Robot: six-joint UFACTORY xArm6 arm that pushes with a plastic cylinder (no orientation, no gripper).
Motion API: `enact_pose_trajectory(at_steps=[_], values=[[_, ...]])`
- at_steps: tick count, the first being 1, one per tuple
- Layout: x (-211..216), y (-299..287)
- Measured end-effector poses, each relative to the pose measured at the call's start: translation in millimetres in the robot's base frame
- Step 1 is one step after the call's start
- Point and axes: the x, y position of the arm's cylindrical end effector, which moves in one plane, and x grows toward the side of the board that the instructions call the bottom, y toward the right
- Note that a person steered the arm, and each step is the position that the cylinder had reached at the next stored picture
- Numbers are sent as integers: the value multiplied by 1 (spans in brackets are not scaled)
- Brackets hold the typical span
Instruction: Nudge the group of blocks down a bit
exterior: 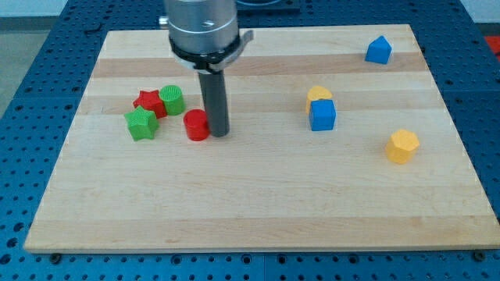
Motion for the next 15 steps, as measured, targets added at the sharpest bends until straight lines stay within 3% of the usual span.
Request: enact_pose_trajectory(at_steps=[2, 5, 6, 8, 11, 15], values=[[-7, -36], [3, -27], [-6, -17], [-67, 12], [-101, -42], [-99, -74]])
